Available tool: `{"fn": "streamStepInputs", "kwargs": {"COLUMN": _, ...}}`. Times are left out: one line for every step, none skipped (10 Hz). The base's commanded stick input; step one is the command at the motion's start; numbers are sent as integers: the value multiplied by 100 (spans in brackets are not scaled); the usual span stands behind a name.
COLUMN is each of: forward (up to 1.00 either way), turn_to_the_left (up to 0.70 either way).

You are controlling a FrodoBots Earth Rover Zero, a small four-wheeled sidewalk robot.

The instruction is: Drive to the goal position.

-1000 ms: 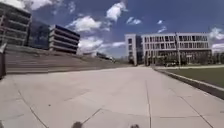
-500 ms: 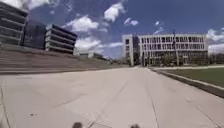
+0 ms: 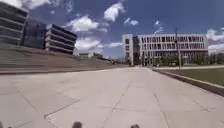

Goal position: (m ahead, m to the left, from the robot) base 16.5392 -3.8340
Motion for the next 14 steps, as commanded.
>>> {"fn": "streamStepInputs", "kwargs": {"forward": 70, "turn_to_the_left": -34}}
{"fn": "streamStepInputs", "kwargs": {"forward": 70, "turn_to_the_left": -34}}
{"fn": "streamStepInputs", "kwargs": {"forward": 70, "turn_to_the_left": -16}}
{"fn": "streamStepInputs", "kwargs": {"forward": 70, "turn_to_the_left": 0}}
{"fn": "streamStepInputs", "kwargs": {"forward": 70, "turn_to_the_left": 0}}
{"fn": "streamStepInputs", "kwargs": {"forward": 70, "turn_to_the_left": 0}}
{"fn": "streamStepInputs", "kwargs": {"forward": 70, "turn_to_the_left": 0}}
{"fn": "streamStepInputs", "kwargs": {"forward": 70, "turn_to_the_left": 0}}
{"fn": "streamStepInputs", "kwargs": {"forward": 70, "turn_to_the_left": 0}}
{"fn": "streamStepInputs", "kwargs": {"forward": 70, "turn_to_the_left": 0}}
{"fn": "streamStepInputs", "kwargs": {"forward": 70, "turn_to_the_left": 0}}
{"fn": "streamStepInputs", "kwargs": {"forward": 70, "turn_to_the_left": 0}}
{"fn": "streamStepInputs", "kwargs": {"forward": 70, "turn_to_the_left": 0}}
{"fn": "streamStepInputs", "kwargs": {"forward": 70, "turn_to_the_left": 0}}
